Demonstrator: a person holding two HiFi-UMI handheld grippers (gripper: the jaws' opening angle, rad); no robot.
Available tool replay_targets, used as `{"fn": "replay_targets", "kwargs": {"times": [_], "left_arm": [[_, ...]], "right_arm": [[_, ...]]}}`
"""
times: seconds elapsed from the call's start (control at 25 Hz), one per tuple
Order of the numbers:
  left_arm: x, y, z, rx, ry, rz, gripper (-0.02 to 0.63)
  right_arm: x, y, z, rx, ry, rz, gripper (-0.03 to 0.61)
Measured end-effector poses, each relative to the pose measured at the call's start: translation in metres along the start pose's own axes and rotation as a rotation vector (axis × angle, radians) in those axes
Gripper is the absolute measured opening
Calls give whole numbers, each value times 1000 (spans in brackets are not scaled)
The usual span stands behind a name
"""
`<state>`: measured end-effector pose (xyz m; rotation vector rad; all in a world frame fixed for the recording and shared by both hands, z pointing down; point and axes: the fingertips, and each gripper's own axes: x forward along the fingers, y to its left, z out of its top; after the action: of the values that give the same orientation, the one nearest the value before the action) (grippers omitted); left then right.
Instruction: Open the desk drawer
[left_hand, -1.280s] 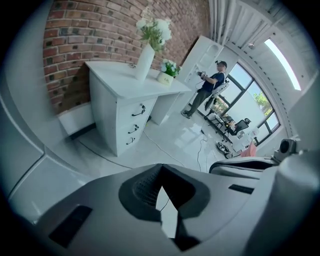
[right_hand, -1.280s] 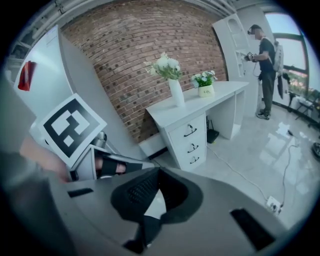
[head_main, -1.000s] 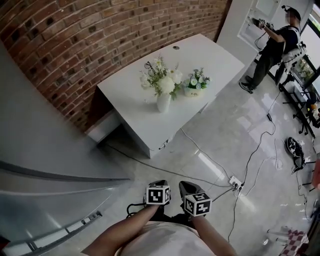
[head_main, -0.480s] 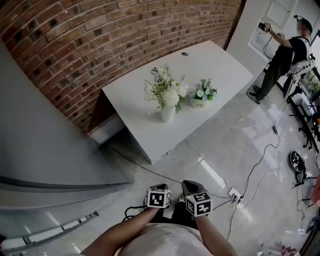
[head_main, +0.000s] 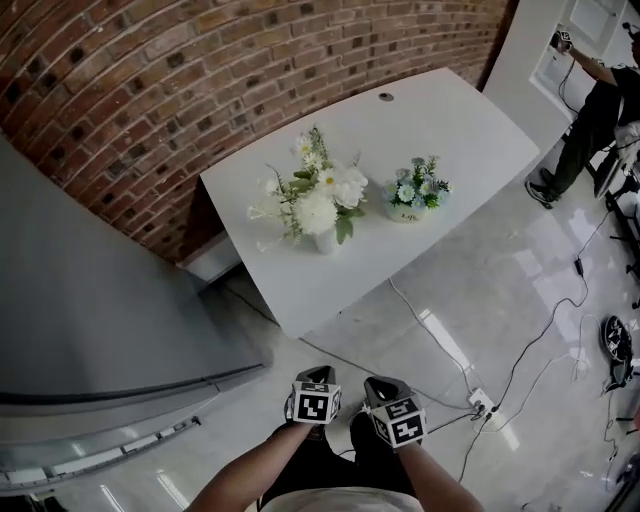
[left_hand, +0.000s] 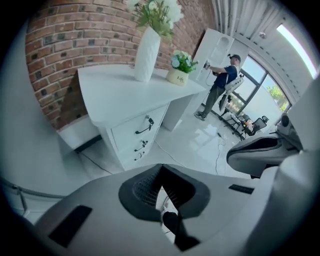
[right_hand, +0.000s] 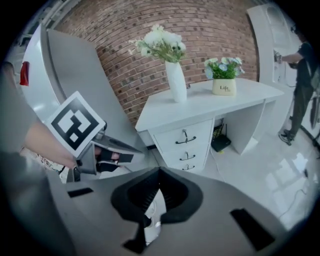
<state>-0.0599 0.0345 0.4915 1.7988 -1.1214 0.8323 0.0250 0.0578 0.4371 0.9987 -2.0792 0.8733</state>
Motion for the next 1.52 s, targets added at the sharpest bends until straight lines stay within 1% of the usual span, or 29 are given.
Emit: {"fn": "replay_targets", "kwargs": {"times": [0.08,0.16,0.24,0.32,0.44,0.56,0.68,0.76,0.84,0.88,1.08,1.16,1.24,1.32,1.4,1.52], "left_arm": [[31,8,-2,-18,9,8,6],[60,19,-8,-33,34,21,6],[86,28,-14,-12,57,39,6],[114,33,-13,36,56,60,8],[151,41,-9,135,48,90,8],[187,53,-14,233,66,120,8],[228,65,-19,315,59,137,9],[261,71,-23,355,51,133,11],[294,78,-31,384,50,130,74],[310,83,-34,400,51,137,89],[375,109,-41,467,72,192,89],[396,118,-43,532,83,227,92],[414,122,-43,623,85,255,95],[430,124,-43,692,86,271,95],[443,129,-46,718,94,288,95],[463,137,-52,714,100,313,95]], "right_arm": [[14,-17,-8,8,12,-8,15],[32,-30,-17,37,14,-13,15],[53,-40,-26,57,10,-9,15],[74,-55,-32,56,6,-7,15],[105,-73,-45,33,5,-1,15],[134,-87,-59,7,-13,5,15],[159,-104,-73,-1,-36,3,15],[177,-118,-82,-14,-51,0,15],[196,-129,-93,-46,-64,-2,15],[206,-135,-98,-54,-72,-4,15],[249,-161,-123,-57,-100,-19,15],[264,-170,-134,-63,-104,-22,15],[276,-176,-142,-45,-110,-16,15],[285,-180,-147,-24,-114,-6,15],[293,-184,-151,-30,-118,-9,15],[306,-192,-155,-29,-129,-21,15]]}}
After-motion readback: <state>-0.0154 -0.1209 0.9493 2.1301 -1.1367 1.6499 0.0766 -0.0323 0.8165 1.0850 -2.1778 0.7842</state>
